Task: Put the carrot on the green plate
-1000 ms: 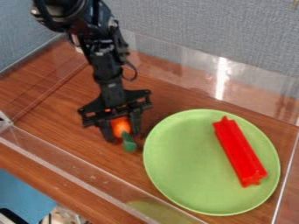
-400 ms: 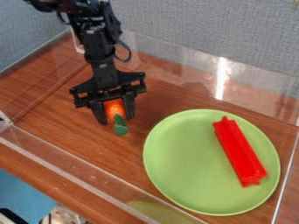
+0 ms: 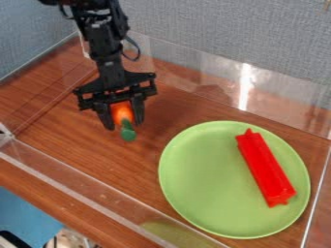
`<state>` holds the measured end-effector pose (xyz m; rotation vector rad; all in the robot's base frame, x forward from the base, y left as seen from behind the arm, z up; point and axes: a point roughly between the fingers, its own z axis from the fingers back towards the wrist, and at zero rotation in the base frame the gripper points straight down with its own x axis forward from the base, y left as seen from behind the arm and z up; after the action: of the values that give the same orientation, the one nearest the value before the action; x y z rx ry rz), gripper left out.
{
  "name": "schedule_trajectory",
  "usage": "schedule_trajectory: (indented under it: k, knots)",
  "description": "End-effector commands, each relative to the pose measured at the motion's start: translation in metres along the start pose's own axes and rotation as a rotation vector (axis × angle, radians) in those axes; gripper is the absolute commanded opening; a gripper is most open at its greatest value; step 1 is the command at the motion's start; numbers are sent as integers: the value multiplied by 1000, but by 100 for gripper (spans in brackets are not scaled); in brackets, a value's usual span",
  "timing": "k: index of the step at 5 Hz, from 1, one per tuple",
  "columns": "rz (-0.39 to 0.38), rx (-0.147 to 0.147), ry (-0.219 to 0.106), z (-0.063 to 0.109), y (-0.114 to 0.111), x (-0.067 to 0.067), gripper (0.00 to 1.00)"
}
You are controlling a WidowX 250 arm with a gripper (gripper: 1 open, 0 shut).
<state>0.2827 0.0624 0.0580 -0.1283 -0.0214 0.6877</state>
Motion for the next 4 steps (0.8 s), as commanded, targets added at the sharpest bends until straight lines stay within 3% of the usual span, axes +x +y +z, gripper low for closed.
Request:
schedule_trajectory:
  k: [1, 3, 4]
  knots:
    - [-5, -15, -23, 12, -3, 9, 0]
    - [11, -20, 8, -18, -11, -20, 0]
    - [-2, -29, -3, -21, -7, -19, 0]
